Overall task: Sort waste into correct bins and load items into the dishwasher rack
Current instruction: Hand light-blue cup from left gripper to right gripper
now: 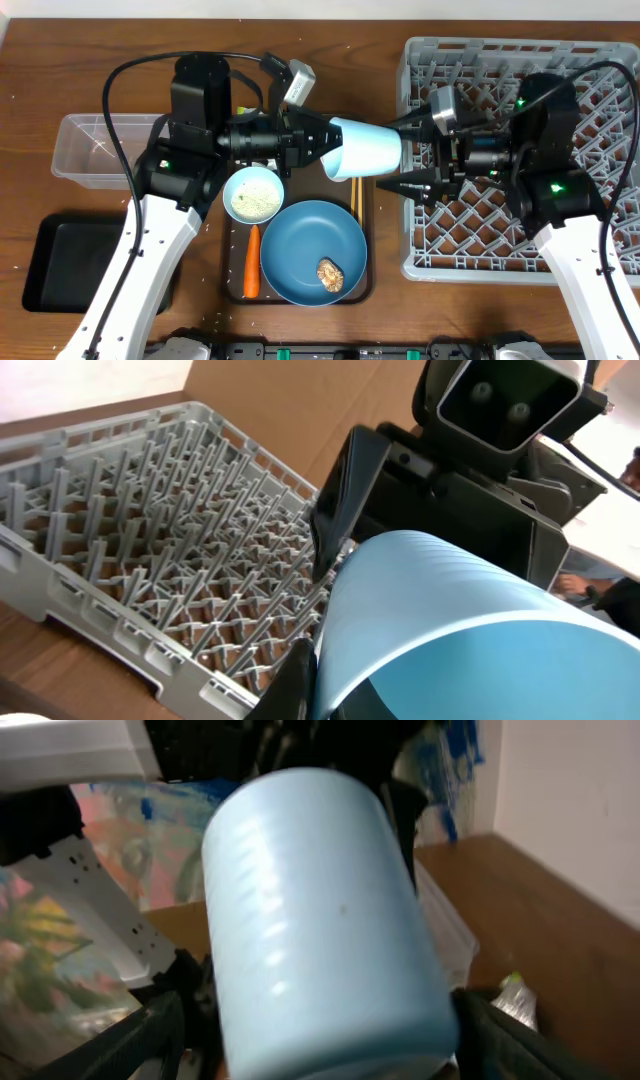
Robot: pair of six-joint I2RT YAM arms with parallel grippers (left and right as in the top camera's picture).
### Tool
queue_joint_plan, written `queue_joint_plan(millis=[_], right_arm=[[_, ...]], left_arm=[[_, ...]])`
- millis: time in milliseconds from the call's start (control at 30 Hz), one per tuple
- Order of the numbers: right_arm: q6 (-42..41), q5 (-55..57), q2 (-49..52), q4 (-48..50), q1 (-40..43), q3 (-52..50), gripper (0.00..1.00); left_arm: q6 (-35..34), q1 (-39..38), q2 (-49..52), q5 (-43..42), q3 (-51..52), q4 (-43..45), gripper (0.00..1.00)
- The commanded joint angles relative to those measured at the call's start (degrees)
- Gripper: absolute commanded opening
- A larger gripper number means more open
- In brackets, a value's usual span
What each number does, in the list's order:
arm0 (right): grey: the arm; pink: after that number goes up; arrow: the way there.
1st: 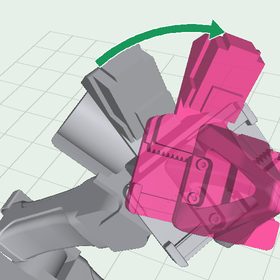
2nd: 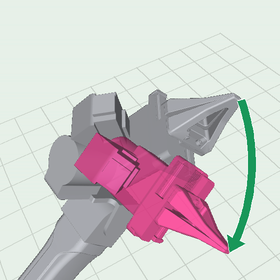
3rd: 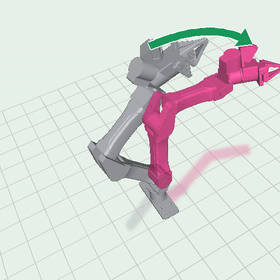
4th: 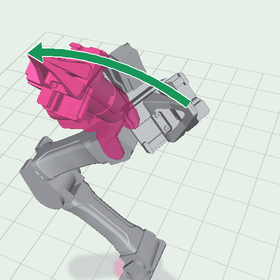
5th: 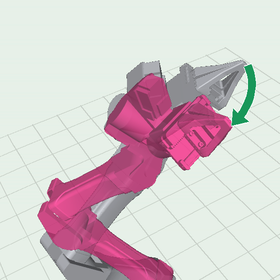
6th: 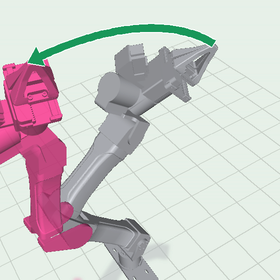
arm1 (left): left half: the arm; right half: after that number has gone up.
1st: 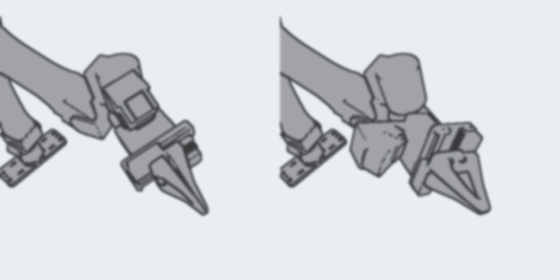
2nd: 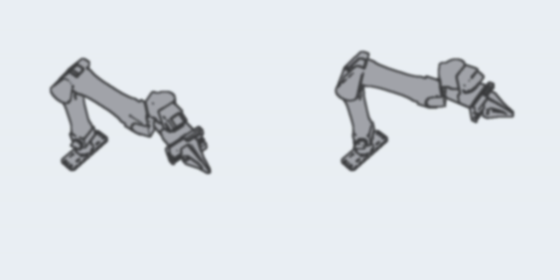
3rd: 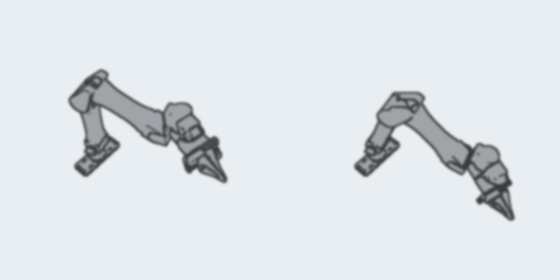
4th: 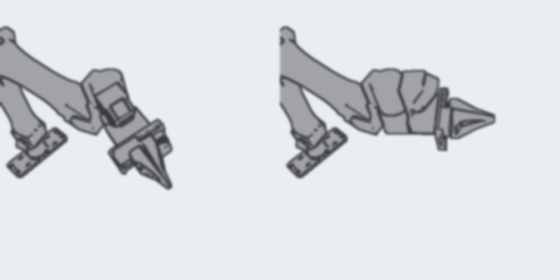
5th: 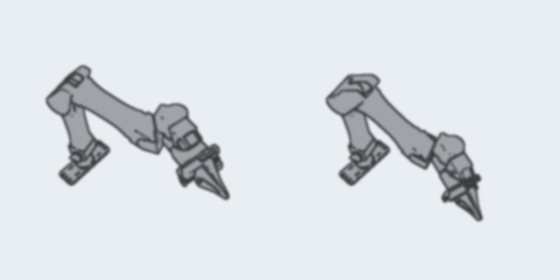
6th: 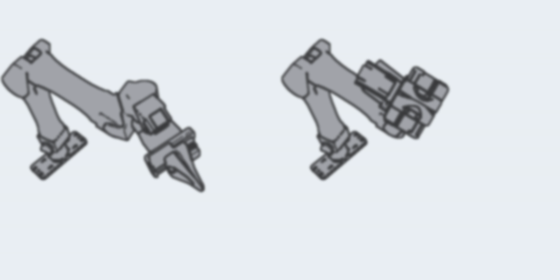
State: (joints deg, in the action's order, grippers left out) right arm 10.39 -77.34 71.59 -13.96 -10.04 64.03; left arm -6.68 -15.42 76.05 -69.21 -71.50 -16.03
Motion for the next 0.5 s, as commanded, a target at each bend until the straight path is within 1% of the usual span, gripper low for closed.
queue_joint_plan(millis=[0, 167, 300, 433, 467], right_arm=[[-2.29, -1.57, 0.04, 1.86, -0.87, 0.68, 0.78], [-3.37, -1.60, 0.04, 2.62, -1.84, 0.68, 0.73], [-3.26, -1.51, 0.04, 2.99, -3.48, 0.68, 0.72], [-3.32, -1.53, 0.04, 3.48, -3.85, 0.68, 0.59], [-3.63, -1.51, 0.04, 3.48, -3.85, 0.68, 0.57]], left_arm=[[-1.38, 0.13, -0.83, -3.43, -0.96, 0.59, 0.06], [-1.40, 0.13, -0.83, -3.89, -0.96, 1.46, 0.06], [-1.60, 0.13, -0.83, -3.91, -0.96, 2.47, 0.06], [-1.64, 0.13, -0.83, -3.89, -0.96, 2.45, 0.06], [-1.62, 0.15, -0.83, -3.87, -0.96, 2.45, 0.06]])
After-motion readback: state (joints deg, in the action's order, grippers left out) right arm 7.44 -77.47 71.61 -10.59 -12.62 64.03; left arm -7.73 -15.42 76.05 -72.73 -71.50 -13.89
